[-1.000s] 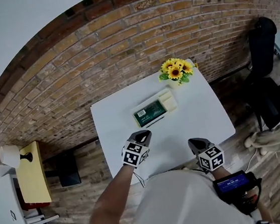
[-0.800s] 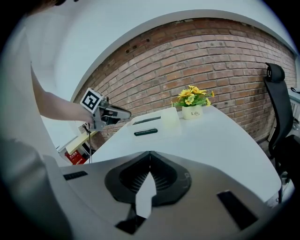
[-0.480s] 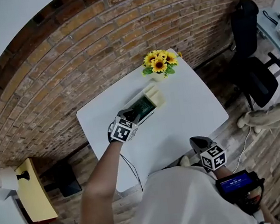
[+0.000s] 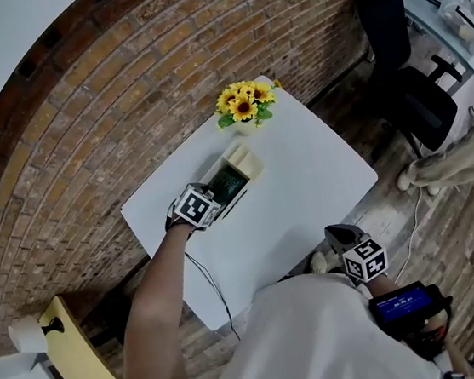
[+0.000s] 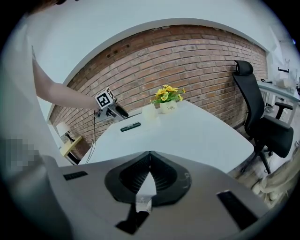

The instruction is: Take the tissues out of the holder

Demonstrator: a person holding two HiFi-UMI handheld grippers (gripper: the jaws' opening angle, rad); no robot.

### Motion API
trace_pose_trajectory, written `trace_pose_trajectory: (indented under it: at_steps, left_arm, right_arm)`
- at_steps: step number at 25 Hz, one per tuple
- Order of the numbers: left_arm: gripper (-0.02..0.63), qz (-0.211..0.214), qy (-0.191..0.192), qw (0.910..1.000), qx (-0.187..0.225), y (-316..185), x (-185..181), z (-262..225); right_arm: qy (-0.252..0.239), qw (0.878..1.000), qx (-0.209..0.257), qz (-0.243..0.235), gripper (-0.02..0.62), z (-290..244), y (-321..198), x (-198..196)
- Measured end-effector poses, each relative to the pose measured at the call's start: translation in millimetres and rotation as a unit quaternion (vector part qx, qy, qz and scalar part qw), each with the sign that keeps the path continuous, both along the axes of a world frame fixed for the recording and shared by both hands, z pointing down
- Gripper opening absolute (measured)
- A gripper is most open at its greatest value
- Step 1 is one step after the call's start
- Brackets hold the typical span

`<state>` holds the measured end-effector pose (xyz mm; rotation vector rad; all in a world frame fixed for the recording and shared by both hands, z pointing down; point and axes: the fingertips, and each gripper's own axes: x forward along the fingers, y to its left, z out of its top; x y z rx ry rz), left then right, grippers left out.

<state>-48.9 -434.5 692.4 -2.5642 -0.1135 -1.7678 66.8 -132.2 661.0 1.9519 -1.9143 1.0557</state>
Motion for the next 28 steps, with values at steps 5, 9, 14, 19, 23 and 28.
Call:
trace_pose_trajectory:
  at_steps: [5,9,14,19,23,28]
  left_arm:
    - [0.272,0.001,-0.014,0.9997,-0.020,1,1,7]
    - [0.233,-0.004,-0.012,0.9998,-0.017,1,0,8]
    - [0.176,-0.007,-0.009,0.9999,-0.009,3,1,4]
    - [0.158,-0.020,0.008,0.9997,0.010,2,-2,-6]
    - [0.149,-0.033,0.026,0.9988,0.024,-2,-4,-18]
    - [0.147,-0.057,0.054,0.9958,0.047,-8,-5,-38]
  right_arm:
    - [-0.001,1.000,-0.004,0.015,0.006,2,5,1]
    - [-0.002,1.000,-0.005,0.023,0.006,4,9,3]
    - [-0.001,1.000,-0.004,0.025,0.006,3,11,5]
    - [0.000,1.000,0.000,0.021,0.006,2,11,7]
    - [-0.001,1.000,0.002,0.018,0.006,3,12,6]
    - [0.000,1.000,0.008,0.015,0.006,2,12,7]
